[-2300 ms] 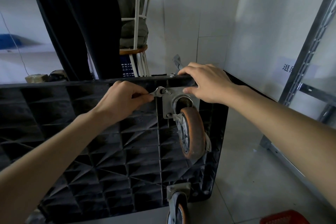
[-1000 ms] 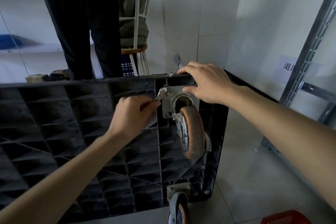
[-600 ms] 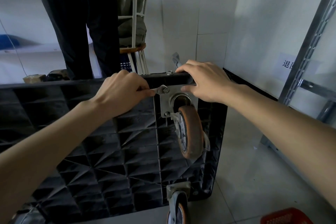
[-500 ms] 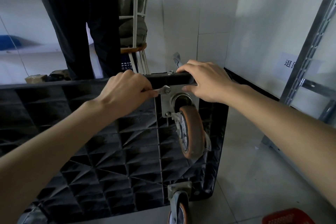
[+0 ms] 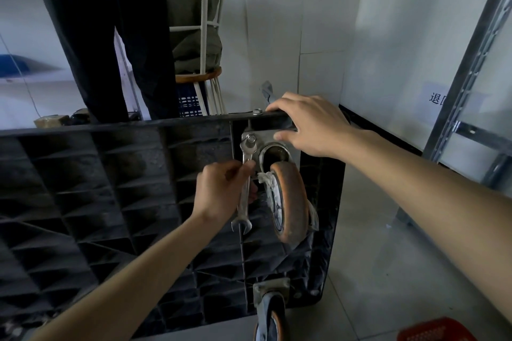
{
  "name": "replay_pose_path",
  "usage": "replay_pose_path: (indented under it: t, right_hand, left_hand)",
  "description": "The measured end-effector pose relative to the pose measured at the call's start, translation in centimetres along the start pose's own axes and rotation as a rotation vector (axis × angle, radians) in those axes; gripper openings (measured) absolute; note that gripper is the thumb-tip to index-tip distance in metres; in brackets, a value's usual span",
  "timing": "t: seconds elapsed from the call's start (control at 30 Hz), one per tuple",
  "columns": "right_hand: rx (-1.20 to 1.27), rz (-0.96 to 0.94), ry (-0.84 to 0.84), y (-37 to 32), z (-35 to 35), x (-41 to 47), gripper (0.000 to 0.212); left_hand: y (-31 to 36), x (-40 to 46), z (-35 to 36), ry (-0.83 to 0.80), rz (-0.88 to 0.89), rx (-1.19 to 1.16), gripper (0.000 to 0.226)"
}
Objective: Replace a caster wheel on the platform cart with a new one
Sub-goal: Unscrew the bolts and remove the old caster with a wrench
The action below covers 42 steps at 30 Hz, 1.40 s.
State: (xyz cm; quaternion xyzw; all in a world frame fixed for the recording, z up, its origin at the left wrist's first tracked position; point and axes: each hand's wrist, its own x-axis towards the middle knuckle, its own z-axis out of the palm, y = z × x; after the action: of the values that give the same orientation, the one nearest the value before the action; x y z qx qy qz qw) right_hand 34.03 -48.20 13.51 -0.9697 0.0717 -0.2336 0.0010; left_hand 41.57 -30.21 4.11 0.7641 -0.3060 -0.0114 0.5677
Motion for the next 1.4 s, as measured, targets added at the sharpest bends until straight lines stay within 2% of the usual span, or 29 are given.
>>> replay_pose_path:
  t: [0.23,0.4,0.8,0.93,1.03,1.17,1.3,1.4]
  right_hand:
    - [-0.005,-0.003,-0.001,0.0,-0.1,0.0,0.05]
    - [-0.006,-0.004,0.003,0.2,0.1,0.1,0.05]
    - [-0.016,-0.005,0.005,0.4,0.3,0.2,0.05]
    - [-0.01,-0.014,0.006,0.4,0.4,0.3,0.049]
    - [-0.011,-0.01,0.007,0.5,0.4,0.3,0.05]
    - [-0.01,-0.008,0.015,0.5,0.5,0.2,0.05]
    - [-0.002,-0.01,0.014,0.5,0.5,0.3,0.05]
    - [-0.017,-0.015,0.013,0.5,0.5,0.3,0.049]
  left_hand:
    - [0.2,-0.1,-2.2,0.038,0.209,0.221,0.034]
    - [1.9,1.7,-5.5,0.008,0.363,0.58,0.026]
    - [5.6,5.0,-7.3,-0.136,0.437,0.894,0.027]
    - [5.3,4.7,-6.9,-0.066,0.461,0.938,0.028]
    - [3.7,4.1,-6.0,-0.021,0.408,0.843,0.032]
    - [0.9,2.7,-3.9,-0.022,0.266,0.488,0.039]
    - [0.1,0.8,-1.4,0.009,0.137,0.16,0.029]
    - [-0.3,0.2,-1.3,0.028,0.16,0.12,0.029]
